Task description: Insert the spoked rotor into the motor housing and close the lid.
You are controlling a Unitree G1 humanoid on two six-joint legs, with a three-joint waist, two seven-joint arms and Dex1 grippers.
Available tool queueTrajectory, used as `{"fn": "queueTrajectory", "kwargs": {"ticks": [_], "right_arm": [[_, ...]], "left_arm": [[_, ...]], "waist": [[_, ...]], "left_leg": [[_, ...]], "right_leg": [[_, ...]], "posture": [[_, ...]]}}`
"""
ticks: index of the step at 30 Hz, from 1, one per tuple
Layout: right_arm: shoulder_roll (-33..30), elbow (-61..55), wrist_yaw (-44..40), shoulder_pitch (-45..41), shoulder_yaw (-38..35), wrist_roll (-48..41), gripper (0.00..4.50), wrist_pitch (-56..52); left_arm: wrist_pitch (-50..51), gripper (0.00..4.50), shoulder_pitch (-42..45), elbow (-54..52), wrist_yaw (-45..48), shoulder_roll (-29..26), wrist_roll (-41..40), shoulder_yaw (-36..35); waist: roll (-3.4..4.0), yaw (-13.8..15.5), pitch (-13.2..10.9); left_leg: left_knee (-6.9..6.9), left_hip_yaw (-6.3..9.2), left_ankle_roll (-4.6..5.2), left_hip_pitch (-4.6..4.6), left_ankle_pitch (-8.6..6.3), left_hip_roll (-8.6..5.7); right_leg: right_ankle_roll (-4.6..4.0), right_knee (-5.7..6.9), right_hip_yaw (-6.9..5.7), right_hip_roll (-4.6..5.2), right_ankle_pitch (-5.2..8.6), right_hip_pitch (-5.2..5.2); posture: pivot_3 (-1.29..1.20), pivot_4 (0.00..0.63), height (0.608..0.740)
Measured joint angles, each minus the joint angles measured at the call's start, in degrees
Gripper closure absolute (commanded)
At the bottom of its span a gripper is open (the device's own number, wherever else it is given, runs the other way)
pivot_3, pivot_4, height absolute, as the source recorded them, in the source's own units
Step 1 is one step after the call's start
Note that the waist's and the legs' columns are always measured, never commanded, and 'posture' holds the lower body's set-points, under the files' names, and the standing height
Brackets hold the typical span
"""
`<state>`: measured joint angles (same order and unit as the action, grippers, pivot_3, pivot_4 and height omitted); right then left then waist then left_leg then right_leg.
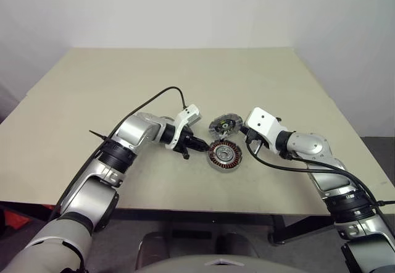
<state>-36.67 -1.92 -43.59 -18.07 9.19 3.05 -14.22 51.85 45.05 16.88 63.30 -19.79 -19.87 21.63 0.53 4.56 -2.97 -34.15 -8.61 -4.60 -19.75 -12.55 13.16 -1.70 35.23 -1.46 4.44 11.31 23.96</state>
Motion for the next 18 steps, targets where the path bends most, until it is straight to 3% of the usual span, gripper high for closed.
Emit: {"fn": "queueTrajectory", "kwargs": {"ticks": [18], "right_arm": [[-1.72,9.17,7.58,-1.06,-0.89,6.3,4.5,-3.62]], "left_arm": [[1.16,4.44,-0.83,-1.29,-0.43,1.74,-0.49,0.44]], "waist": [[0.04,-0.07,-0.03]], "left_leg": [[0.02,0.0,0.01,-0.02,0.0,-0.13]], "right_leg": [[0.0,-0.05,0.0,0.12,0.0,0.0]], "posture": [[0.0,0.0,0.74]]}}
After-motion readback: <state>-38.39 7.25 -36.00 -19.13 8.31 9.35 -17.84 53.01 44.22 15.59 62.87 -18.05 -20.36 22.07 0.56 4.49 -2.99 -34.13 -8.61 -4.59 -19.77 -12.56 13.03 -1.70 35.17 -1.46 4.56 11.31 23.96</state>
